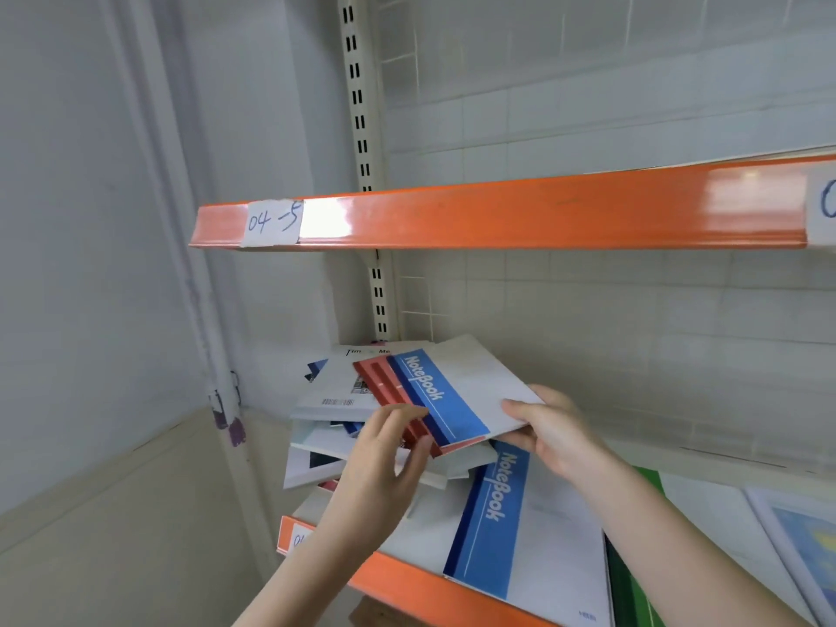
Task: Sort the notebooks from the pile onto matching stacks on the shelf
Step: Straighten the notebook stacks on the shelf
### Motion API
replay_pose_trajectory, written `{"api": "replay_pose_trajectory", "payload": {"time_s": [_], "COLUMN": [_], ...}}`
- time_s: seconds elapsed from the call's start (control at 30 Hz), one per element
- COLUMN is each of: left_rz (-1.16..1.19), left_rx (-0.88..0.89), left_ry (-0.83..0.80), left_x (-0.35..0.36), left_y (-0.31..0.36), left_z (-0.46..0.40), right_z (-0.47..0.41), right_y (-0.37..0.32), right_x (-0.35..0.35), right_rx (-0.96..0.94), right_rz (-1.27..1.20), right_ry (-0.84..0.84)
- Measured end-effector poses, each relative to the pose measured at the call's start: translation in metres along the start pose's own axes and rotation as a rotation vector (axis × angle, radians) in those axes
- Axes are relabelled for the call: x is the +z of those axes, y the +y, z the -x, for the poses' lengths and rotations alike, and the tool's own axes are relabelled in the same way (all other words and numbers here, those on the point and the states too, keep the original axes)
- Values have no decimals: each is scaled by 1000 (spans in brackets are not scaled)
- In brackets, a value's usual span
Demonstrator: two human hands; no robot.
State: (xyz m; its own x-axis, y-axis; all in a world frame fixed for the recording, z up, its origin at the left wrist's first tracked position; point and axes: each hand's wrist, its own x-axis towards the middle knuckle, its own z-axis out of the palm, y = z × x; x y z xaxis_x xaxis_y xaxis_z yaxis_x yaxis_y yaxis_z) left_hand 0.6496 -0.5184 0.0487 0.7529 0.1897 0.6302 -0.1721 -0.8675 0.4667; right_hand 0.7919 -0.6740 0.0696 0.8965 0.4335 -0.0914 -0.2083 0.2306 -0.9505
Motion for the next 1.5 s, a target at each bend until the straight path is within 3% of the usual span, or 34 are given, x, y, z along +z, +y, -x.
{"api": "replay_pose_trajectory", "payload": {"time_s": [0.1,0.23,0.3,0.47,0.67,0.77,0.9,1.03,1.2,1.4,1.5], "left_rz": [159,517,665,900,1082,1142,1112,1054,988,974,995], "left_rx": [-185,-568,-671,-801,-829,-836,-697,-568,-521,-575,-592], "left_ry": [180,-7,-75,28,110,152,201,220,354,399,365], "left_x": [5,17,25,26,11,6,6,2,-7,1,9], "left_y": [9,31,43,55,50,45,47,54,48,42,44], "left_z": [7,7,6,-6,-19,-17,-3,8,13,17,19], "right_z": [12,27,32,35,26,24,40,66,99,117,122], "right_y": [-2,-3,0,11,11,8,3,-5,0,31,40], "right_x": [-13,-30,-34,-31,-6,-1,-5,-32,-88,-102,-89], "right_rx": [-54,-63,-49,-19,-12,1,-141,-297,-261,-143,-128], "right_rz": [57,55,19,-10,-37,92,438,423,472,600,843], "right_ry": [31,55,36,-48,-91,-62,65,224,446,386,305]}}
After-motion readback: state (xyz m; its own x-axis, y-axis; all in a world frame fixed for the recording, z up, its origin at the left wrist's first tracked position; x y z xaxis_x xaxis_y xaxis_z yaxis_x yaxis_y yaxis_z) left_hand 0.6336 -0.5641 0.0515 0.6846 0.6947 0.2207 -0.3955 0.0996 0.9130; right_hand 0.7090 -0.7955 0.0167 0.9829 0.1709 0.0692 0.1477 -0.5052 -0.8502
